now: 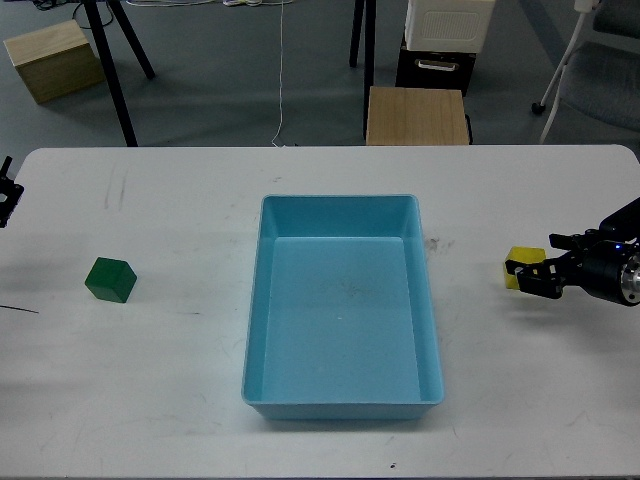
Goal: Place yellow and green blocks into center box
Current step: 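Lower the right gripper onto the yellow cube and close it, then lift the yellow cube with the right gripper toward the bin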
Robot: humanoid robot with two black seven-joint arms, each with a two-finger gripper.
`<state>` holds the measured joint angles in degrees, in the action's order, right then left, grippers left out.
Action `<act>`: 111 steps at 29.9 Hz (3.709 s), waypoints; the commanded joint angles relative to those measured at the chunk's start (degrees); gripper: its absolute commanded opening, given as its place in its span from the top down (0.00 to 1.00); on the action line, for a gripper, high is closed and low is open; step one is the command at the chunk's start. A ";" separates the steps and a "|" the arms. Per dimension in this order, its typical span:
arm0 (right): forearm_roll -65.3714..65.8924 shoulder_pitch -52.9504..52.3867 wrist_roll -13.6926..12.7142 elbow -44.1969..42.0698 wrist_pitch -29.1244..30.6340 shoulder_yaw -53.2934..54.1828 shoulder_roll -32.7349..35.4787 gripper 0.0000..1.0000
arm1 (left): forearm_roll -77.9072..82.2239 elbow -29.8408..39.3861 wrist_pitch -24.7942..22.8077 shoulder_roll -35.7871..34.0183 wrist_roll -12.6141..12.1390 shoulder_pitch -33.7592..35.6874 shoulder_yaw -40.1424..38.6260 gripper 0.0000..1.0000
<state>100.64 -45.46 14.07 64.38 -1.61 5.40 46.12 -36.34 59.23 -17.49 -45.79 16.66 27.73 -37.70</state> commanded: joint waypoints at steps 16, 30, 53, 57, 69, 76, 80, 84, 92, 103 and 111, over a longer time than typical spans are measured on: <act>-0.01 0.46 -0.01 -2.32 0.03 -1.44 -0.06 0.02 | 0.04 -0.25 -0.09 0.00 0.13 -0.04 0.00 0.00; -0.01 0.38 -0.01 -7.25 0.03 -1.35 -4.37 0.02 | 0.04 -0.52 -0.09 0.17 0.13 -0.13 0.00 0.00; -0.01 0.73 0.35 -7.25 0.03 -1.44 -4.37 0.11 | 0.04 -0.61 -0.18 0.96 0.13 -0.22 0.00 0.00; -0.01 0.90 0.43 -7.25 0.29 -1.53 -4.37 0.24 | 0.13 -0.61 -0.27 0.96 0.13 -0.31 0.00 0.00; -0.01 0.82 0.52 -7.25 0.64 -1.53 -4.37 0.52 | 0.13 -0.69 -0.18 0.96 0.13 -0.31 0.00 0.00; -0.01 0.73 0.61 -7.25 0.73 -1.53 -4.37 0.65 | 0.13 -0.69 -0.18 0.96 0.13 -0.31 0.00 0.00; -0.01 0.73 0.61 -7.07 0.91 -1.53 -4.37 0.76 | 0.13 -0.70 -0.18 0.96 0.13 -0.31 0.00 0.00; -0.01 0.73 0.70 -6.90 0.91 -1.53 -4.37 0.81 | 0.13 -0.78 -0.18 0.96 0.13 -0.31 0.00 0.00; -4.04 -0.15 1.31 -6.19 0.64 -1.35 -4.28 0.86 | 0.13 -0.78 -0.09 0.96 0.13 -0.31 0.00 0.00; -6.15 0.02 5.00 -1.10 -1.37 1.80 -1.73 0.89 | 0.13 -0.70 0.00 0.96 0.13 -0.22 0.00 0.00; -14.07 -3.04 10.62 10.14 -2.78 4.18 2.48 0.89 | 0.13 -0.70 0.00 0.88 0.13 -0.22 0.00 0.00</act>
<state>87.67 -46.47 22.74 70.39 -4.10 9.34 47.34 -36.22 58.49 -17.51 -44.83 16.79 27.51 -37.70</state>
